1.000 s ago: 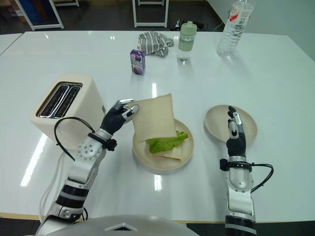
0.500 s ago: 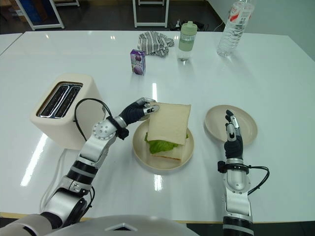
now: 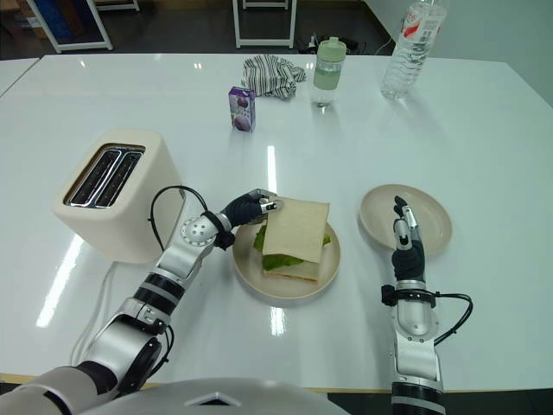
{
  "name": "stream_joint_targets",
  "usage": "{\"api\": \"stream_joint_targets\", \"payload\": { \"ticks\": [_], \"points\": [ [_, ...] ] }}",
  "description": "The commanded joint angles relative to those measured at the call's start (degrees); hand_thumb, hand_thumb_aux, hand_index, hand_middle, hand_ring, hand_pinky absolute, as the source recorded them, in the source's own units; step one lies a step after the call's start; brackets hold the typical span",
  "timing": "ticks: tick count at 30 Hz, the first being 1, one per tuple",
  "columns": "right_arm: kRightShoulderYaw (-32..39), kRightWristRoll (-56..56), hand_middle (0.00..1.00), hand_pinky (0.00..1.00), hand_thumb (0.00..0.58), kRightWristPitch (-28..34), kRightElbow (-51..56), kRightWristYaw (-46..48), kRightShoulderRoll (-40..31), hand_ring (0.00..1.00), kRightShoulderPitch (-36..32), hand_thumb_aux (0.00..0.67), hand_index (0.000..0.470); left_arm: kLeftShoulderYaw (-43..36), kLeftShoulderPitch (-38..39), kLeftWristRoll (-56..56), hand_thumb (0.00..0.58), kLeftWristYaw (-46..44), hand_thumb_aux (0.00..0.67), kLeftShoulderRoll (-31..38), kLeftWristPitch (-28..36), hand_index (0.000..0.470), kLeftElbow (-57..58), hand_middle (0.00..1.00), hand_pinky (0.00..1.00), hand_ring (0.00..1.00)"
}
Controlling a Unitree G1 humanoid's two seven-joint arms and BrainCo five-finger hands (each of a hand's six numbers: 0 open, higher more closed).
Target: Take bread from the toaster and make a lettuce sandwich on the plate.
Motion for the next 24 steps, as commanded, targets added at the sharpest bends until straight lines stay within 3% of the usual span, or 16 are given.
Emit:
{"api": "stream_joint_targets", "payload": {
  "ticks": [1, 14, 24],
  "points": [
    [0.08, -0.41, 0.00, 0.00, 0.000, 0.38, 0.39, 0.05, -0.23, 0.00, 0.06, 0.000, 0.000, -0.15, -1.27, 1.11, 0.580, -0.78, 0.670, -0.24, -0.34, 0.470, 2.00, 1.00, 1.00, 1.00],
    [0.73, -1.80, 0.00, 0.00, 0.000, 0.26, 1.01, -0.20, -0.54, 0.00, -0.99, 0.000, 0.000, -0.19, -0.62, 2.32, 0.580, -2.18, 0.670, 0.03, -0.15, 0.470, 5.08, 1.00, 1.00, 1.00],
    [3.78, -12.93, 0.00, 0.00, 0.000, -4.10, -0.93, -4.68, -1.86, 0.00, 0.41, 0.000, 0.000, -0.18, -0.13, 3.17, 0.580, -1.70, 0.670, -0.25, -0.68, 0.470, 6.51, 1.00, 1.00, 1.00]
  ]
}}
